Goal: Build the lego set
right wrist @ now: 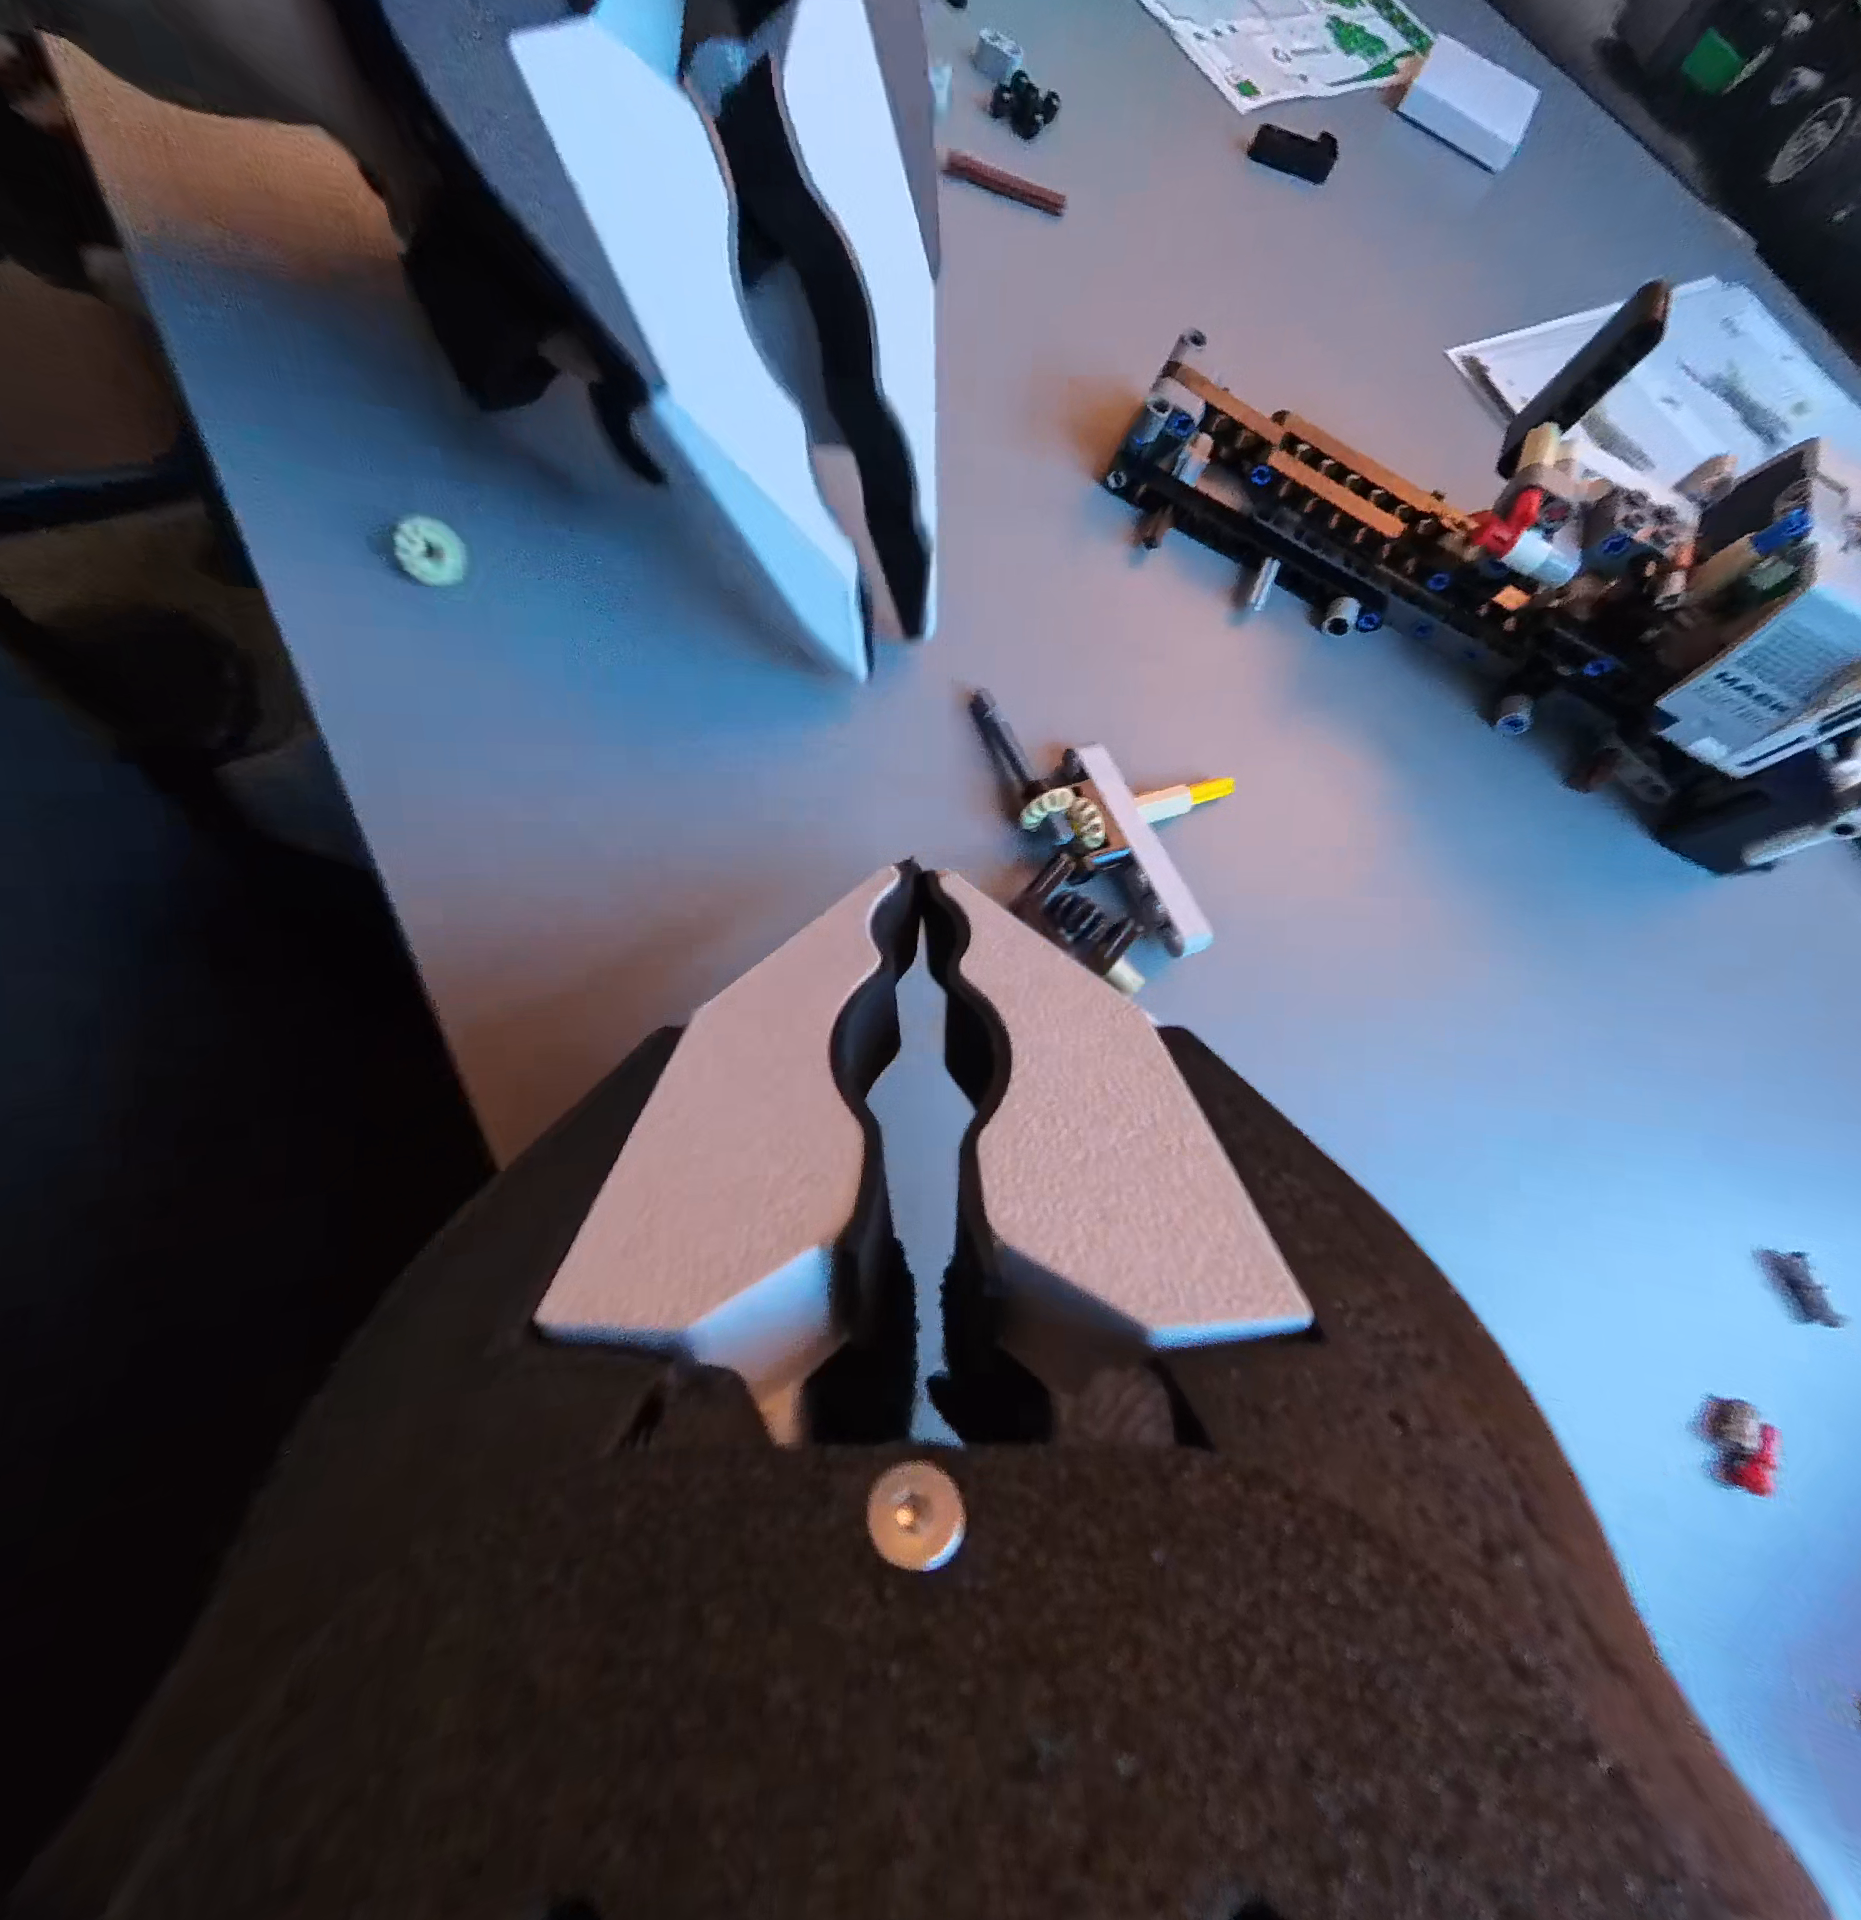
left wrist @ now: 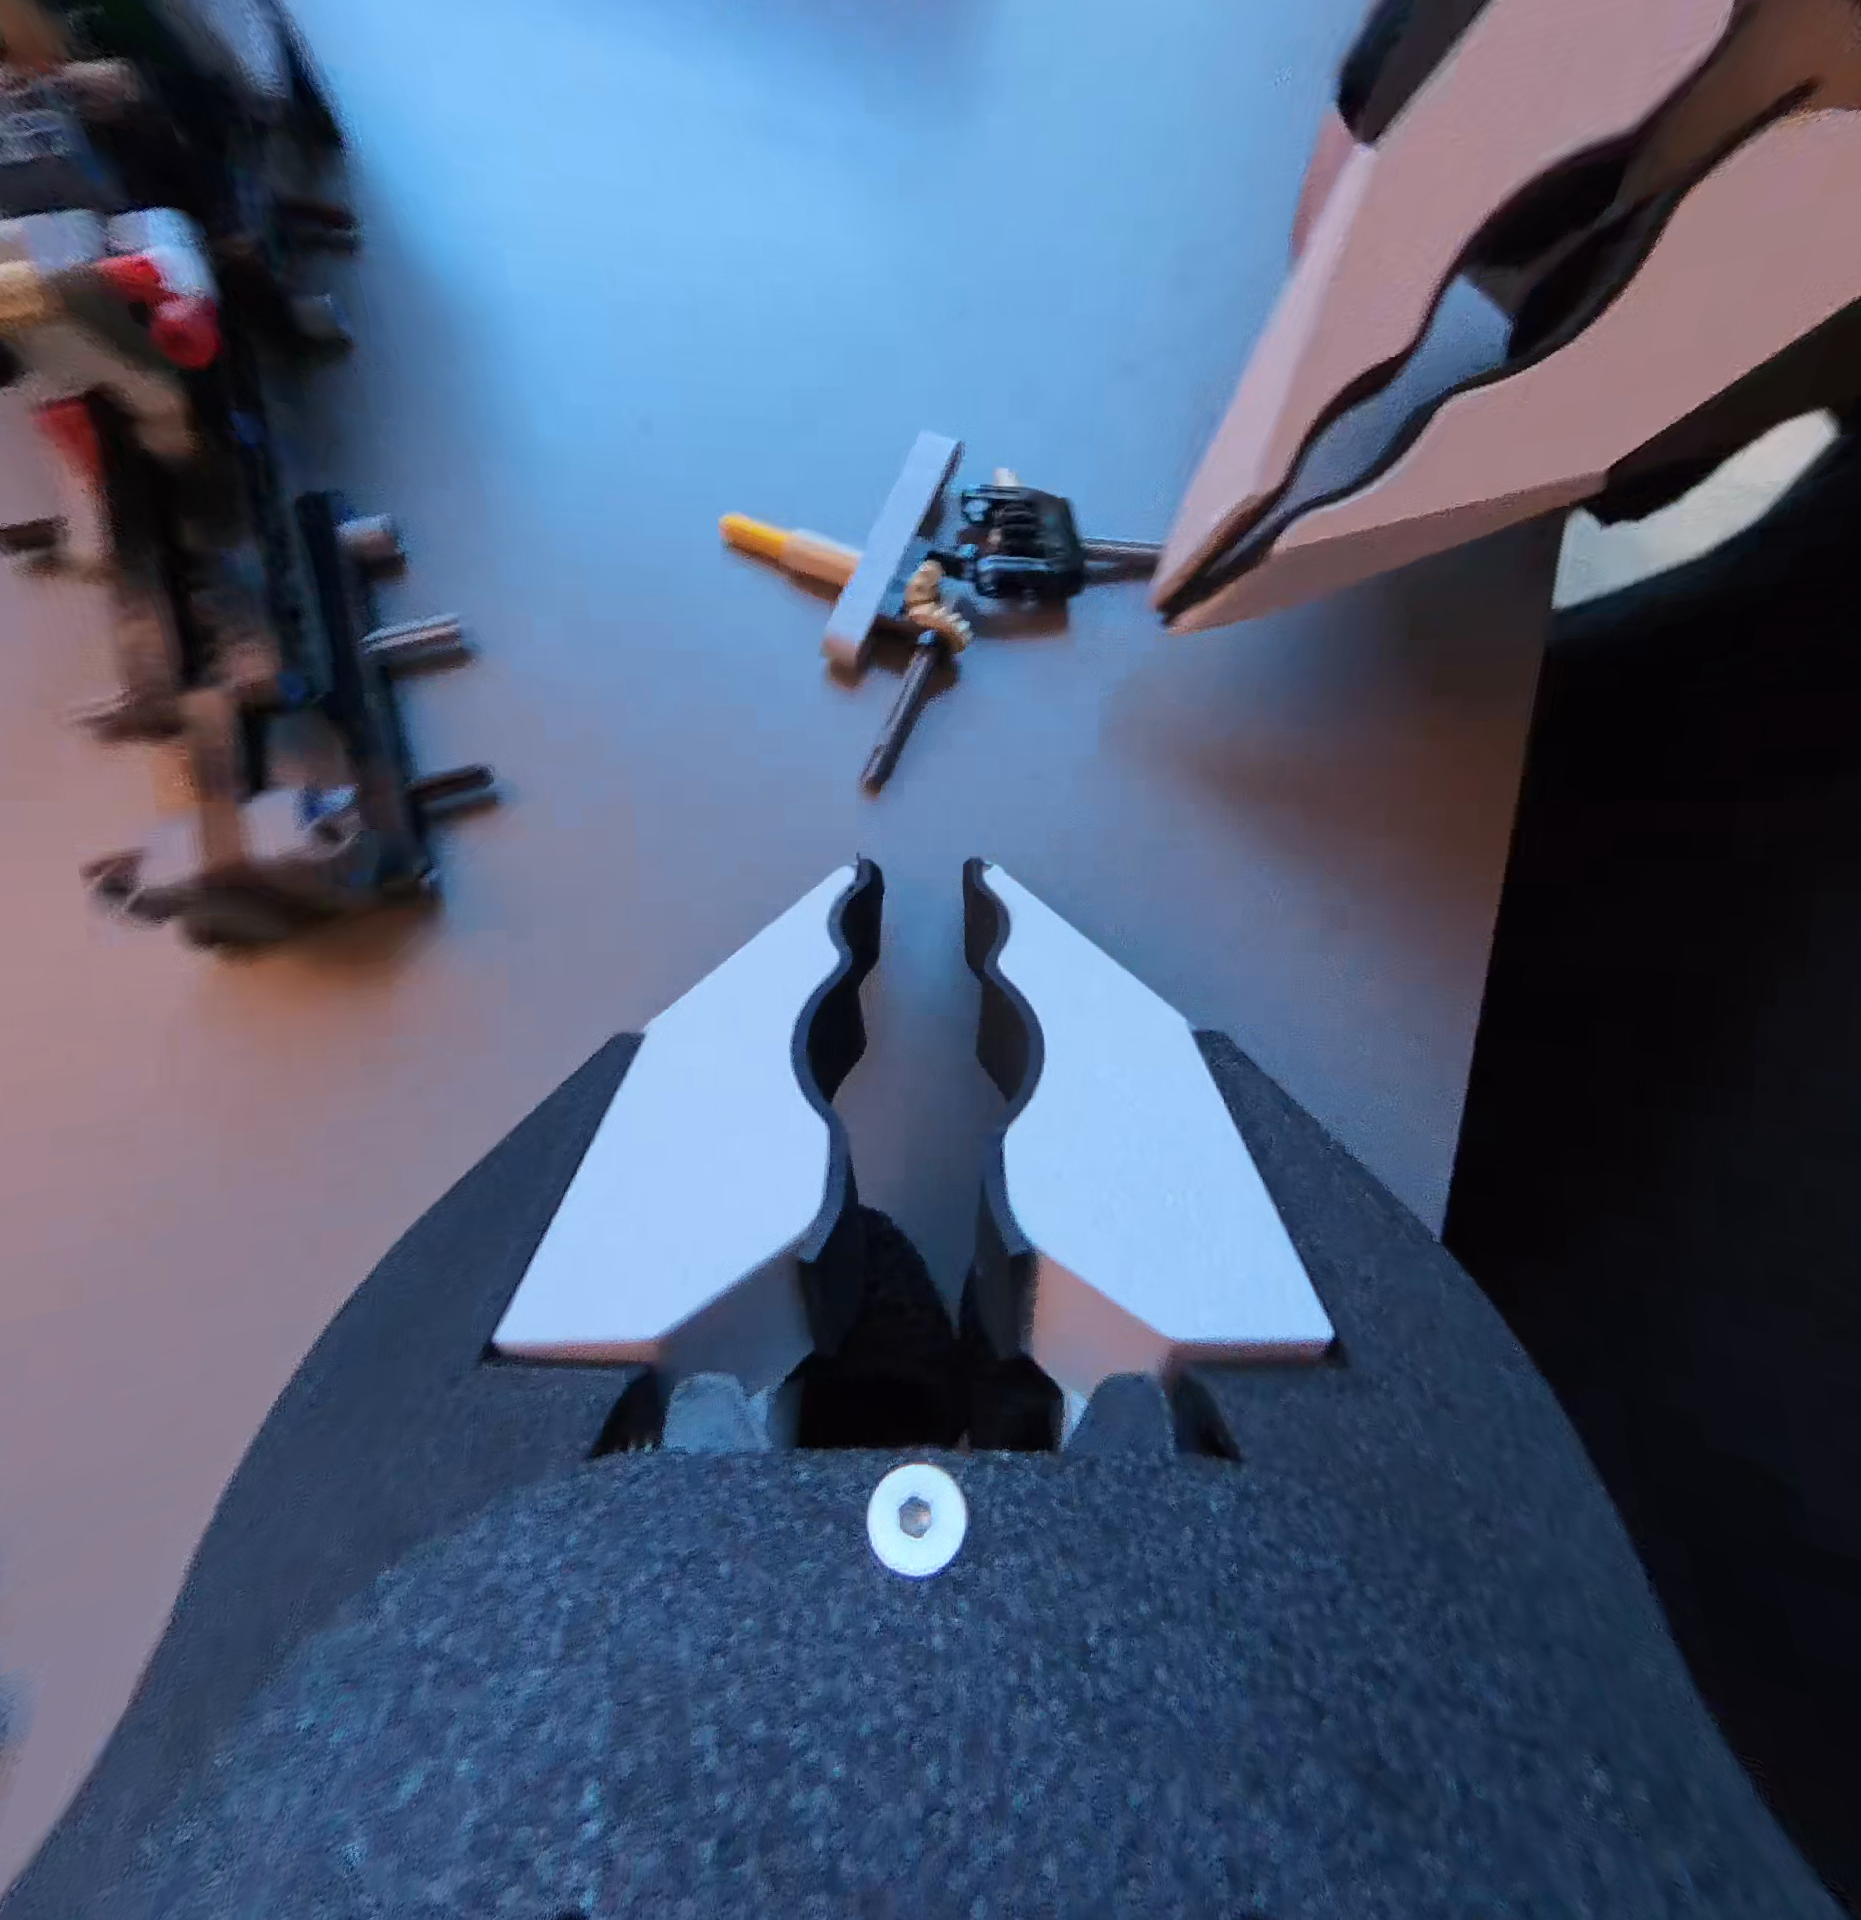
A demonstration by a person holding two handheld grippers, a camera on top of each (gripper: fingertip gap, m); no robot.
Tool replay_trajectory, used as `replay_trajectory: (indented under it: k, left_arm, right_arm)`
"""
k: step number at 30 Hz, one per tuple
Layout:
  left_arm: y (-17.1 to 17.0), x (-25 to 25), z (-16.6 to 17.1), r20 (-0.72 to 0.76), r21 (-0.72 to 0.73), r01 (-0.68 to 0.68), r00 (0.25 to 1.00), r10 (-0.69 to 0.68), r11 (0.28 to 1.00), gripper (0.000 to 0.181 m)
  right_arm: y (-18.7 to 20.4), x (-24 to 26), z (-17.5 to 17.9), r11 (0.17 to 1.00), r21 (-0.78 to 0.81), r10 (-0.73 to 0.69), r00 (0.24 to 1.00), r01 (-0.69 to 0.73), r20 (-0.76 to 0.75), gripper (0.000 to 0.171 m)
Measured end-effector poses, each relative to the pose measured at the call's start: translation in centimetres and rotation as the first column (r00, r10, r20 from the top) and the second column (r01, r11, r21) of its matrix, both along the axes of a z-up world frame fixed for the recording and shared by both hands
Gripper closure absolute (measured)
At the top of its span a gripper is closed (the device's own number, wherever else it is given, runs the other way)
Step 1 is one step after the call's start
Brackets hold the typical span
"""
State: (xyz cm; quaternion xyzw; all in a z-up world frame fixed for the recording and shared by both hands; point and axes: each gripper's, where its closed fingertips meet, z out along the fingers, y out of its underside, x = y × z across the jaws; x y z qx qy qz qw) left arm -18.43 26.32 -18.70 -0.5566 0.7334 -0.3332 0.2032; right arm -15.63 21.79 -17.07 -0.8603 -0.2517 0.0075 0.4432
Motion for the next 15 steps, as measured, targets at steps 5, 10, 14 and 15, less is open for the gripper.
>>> replay_trajectory:
  k: [5, 10, 14, 15]
  left_arm:
    - [3.7, -4.7, 3.6, 0.119, -0.116, -0.208, 0.968, 0.221, 0.971, 0.163]
    - [4.3, -11.0, 5.0, 0.154, -0.194, -0.332, 0.919, 0.363, 0.923, 0.143]
    - [-0.1, -13.3, 4.7, 0.132, -0.197, -0.255, 0.95, 0.283, 0.947, 0.144]
    - [-1.5, -13.4, 4.1, 0.108, -0.184, -0.216, 0.965, 0.239, 0.959, 0.145]
  right_arm:
    - [-0.3, -1.2, 1.0, 0.998, 0.037, 0.043, 0.997, -0.04, -0.067, 0.171]
    - [0.3, -2.2, 1.9, 0.994, 0.056, 0.104, 0.979, -0.095, -0.178, 0.171]
    - [0.0, -2.1, 1.6, 0.988, 0.058, 0.149, 0.979, -0.143, -0.138, 0.171]
    - [-0.1, -2.0, 1.7, 0.987, 0.058, 0.155, 0.979, -0.148, -0.129, 0.171]
